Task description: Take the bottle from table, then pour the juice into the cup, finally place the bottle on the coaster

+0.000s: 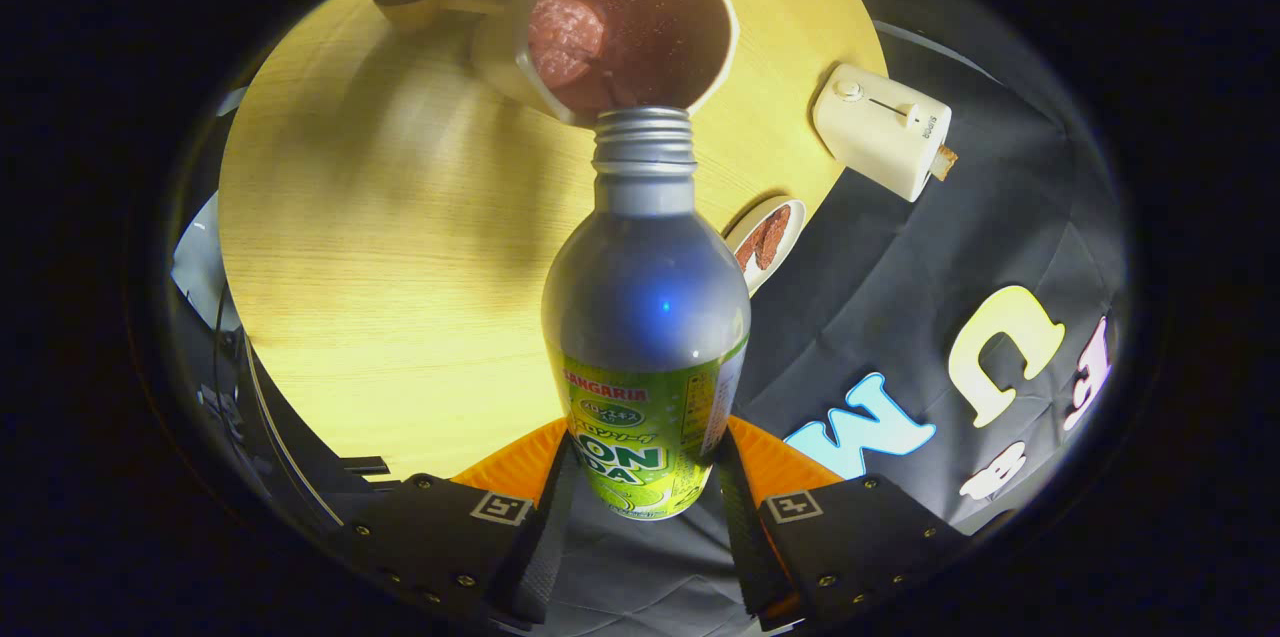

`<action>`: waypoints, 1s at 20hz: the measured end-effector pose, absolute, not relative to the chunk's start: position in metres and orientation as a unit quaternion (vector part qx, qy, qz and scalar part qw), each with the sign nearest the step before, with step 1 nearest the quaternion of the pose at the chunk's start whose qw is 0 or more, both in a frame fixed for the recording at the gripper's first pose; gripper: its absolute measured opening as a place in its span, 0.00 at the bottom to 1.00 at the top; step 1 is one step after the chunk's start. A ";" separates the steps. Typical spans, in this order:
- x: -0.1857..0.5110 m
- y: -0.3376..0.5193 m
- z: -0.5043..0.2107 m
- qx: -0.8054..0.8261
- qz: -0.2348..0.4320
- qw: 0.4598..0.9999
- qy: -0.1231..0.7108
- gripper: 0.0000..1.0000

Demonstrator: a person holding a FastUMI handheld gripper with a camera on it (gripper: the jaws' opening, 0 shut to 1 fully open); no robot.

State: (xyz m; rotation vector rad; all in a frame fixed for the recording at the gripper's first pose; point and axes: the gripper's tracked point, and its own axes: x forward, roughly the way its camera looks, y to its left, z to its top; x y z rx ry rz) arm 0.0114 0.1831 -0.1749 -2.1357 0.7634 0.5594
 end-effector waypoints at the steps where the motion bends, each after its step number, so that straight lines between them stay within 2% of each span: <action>1: 0.012 0.184 -0.174 -0.842 0.219 0.390 0.301 0.70; 20: 0.016 0.192 -0.157 -0.861 0.196 0.363 0.296 0.70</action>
